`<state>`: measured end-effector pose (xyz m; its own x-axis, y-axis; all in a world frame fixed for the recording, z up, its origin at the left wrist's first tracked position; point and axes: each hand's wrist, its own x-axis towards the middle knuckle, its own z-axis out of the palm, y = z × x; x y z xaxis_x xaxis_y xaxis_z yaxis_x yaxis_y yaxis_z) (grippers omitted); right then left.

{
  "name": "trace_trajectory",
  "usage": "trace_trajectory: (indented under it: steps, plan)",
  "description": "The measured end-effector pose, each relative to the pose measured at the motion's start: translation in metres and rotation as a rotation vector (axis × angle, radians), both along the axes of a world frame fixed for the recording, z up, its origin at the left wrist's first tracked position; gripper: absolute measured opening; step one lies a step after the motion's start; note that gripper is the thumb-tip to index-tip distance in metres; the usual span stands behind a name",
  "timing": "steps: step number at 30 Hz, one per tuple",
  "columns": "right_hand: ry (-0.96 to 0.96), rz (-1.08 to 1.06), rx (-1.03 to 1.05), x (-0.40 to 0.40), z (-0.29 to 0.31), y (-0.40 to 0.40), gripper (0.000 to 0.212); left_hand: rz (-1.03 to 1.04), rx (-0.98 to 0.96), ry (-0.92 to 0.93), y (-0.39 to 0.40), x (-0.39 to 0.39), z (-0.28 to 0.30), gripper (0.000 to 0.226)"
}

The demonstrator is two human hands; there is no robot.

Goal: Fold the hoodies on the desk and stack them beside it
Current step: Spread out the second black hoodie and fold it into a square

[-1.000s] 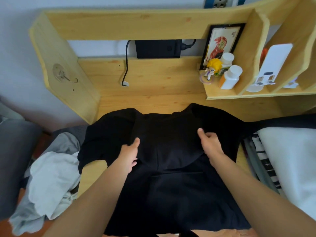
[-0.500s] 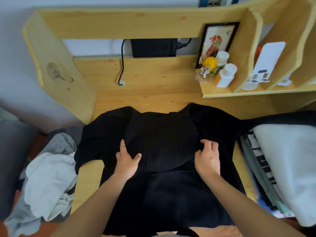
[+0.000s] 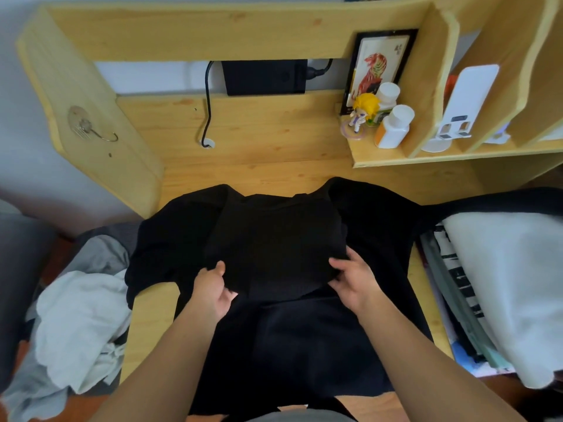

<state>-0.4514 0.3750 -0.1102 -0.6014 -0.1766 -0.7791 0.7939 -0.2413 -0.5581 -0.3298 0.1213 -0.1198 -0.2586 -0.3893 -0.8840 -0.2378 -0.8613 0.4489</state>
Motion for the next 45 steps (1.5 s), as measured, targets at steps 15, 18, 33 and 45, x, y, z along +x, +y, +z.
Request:
trace_trajectory:
  steps: [15,18,33,45]
  plan:
    - [0.549,1.049,0.67,-0.082,0.003,0.0,0.062,-1.654,-1.616,-0.148,0.056,0.041,-0.024,0.056]
    - [0.524,1.161,0.731,-0.093,0.002,0.004,0.055,-1.646,-1.582,-0.161,0.052,0.044,-0.03,0.041]
    - [0.687,0.886,1.015,-0.107,0.001,0.006,0.034,-1.546,-1.512,-0.18,0.03,0.064,-0.006,0.028]
    - [0.374,0.463,0.622,-0.009,-0.006,-0.009,0.089,-1.746,-1.58,-0.146,0.078,0.048,-0.013,0.073]
